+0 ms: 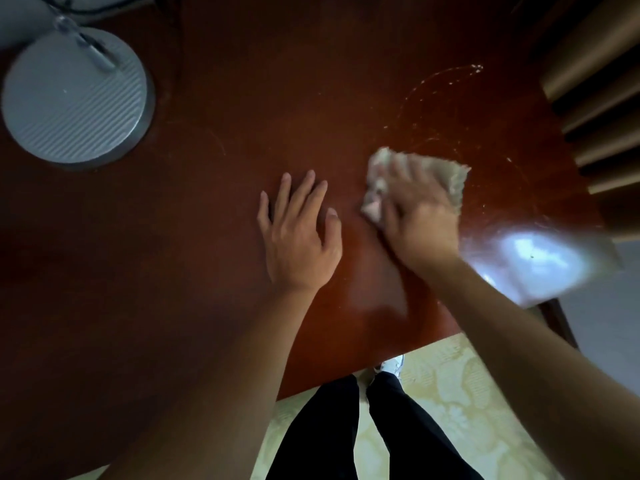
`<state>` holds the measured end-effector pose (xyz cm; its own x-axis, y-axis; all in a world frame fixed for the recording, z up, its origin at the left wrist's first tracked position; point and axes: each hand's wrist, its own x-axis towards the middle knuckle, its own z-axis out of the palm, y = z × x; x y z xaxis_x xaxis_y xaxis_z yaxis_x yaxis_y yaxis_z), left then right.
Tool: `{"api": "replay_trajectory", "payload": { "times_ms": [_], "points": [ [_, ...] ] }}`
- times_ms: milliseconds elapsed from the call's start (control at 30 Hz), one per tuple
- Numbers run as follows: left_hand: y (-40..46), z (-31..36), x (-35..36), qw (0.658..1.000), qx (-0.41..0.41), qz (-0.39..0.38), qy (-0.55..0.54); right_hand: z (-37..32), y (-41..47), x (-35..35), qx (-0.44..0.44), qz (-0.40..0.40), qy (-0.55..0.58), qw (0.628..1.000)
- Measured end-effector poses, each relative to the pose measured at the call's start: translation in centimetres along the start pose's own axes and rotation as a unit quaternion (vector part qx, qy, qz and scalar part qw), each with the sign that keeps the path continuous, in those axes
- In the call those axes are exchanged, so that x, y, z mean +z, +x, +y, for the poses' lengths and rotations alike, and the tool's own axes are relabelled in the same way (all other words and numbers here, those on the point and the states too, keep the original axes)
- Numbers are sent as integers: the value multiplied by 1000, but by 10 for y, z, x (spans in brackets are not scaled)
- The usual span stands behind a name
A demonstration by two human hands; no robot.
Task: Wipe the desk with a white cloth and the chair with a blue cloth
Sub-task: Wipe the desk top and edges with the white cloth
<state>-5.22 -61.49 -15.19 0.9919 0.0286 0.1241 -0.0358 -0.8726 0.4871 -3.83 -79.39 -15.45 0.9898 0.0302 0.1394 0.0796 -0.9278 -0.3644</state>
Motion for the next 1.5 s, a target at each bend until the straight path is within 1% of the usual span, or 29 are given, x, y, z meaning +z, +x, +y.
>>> {"api": "replay_trajectory", "payload": {
  "times_ms": [100, 167, 233, 267, 300, 400, 467, 500, 600, 633, 700, 733, 767, 833, 900, 933, 967, 1067, 1100, 1133, 1167, 1200, 1267, 1333, 1367, 1400, 1433, 1467, 1500],
  "points": [
    [0, -1, 1, 1000, 6, -9, 17, 64, 9, -29, 128, 48, -25, 990],
    [0, 0, 0, 1000, 8, -11, 27, 88, 11, -41, 167, 49, -38, 984],
    [0, 1, 0, 999, 6, -16, 37, 79, 11, -39, 185, 44, -37, 981],
    [0, 4, -1, 999, 7, -15, 43, 68, 8, -37, 183, 36, -34, 982],
    [1, 7, 0, 999, 9, -13, 47, 54, 0, -32, 160, 26, -29, 986],
    [4, 26, 5, 998, 27, -12, 54, 17, -40, -20, 24, -11, -12, 1000],
    [6, 46, 14, 998, 46, -19, 45, 31, -48, -27, -27, -25, -8, 999],
    [7, 57, 19, 998, 53, -24, 37, 50, -45, -35, -22, -19, -14, 999],
    [6, 79, 33, 997, 58, -40, 35, 114, -23, -63, 83, 1, -24, 996],
    [5, 85, 38, 997, 55, -44, 40, 125, -19, -68, 119, 6, -29, 992],
    [0, 94, 44, 996, 44, -54, 48, 108, -26, -65, 184, 22, -42, 982],
    [-1, 98, 46, 996, 35, -53, 55, 89, -35, -59, 180, 22, -38, 983],
    [-1, 100, 49, 997, 25, -47, 59, 68, -47, -54, 147, 13, -28, 989],
    [0, 100, 53, 997, 14, -36, 68, 46, -73, -48, 50, -16, 3, 999],
    [-4, 97, 56, 996, 15, -36, 74, 67, -75, -55, -24, -33, 6, 999],
    [-5, 97, 59, 996, 18, -37, 75, 88, -67, -59, -28, -26, -10, 999],
    [-6, 97, 60, 996, 17, -37, 75, 109, -57, -64, 1, -14, -29, 999],
    [-7, 95, 63, 996, 13, -30, 80, 163, -17, -81, 161, 14, -42, 986],
    [-7, 94, 63, 996, 16, -29, 85, 169, -10, -82, 199, 9, -43, 979],
    [-7, 95, 64, 995, 20, -27, 89, 167, -6, -80, 212, 2, -50, 976],
    [-7, 95, 64, 995, 22, -24, 91, 157, -8, -77, 200, -11, -63, 978],
    [-7, 96, 64, 995, 21, -20, 92, 142, -15, -71, 164, -32, -76, 983],
    [-7, 96, 64, 995, 22, -11, 96, 98, -43, -53, 46, -72, -60, 994],
    [-7, 97, 62, 995, 23, -15, 98, 66, -70, -41, -50, -69, -20, 996],
    [-7, 98, 62, 995, 24, -17, 99, 64, -68, -41, -73, -66, -1, 995],
    [-7, 99, 62, 994, 24, -16, 101, 70, -56, -43, -92, -67, -4, 993],
    [-7, 99, 63, 994, 23, -13, 102, 82, -39, -47, -94, -60, -29, 993],
    [-7, 99, 63, 995, 22, -11, 101, 99, -20, -51, -70, -46, -57, 995],
    [-7, 99, 63, 995, 21, -9, 99, 117, 2, -57, -21, -30, -75, 996]
  ]
}}
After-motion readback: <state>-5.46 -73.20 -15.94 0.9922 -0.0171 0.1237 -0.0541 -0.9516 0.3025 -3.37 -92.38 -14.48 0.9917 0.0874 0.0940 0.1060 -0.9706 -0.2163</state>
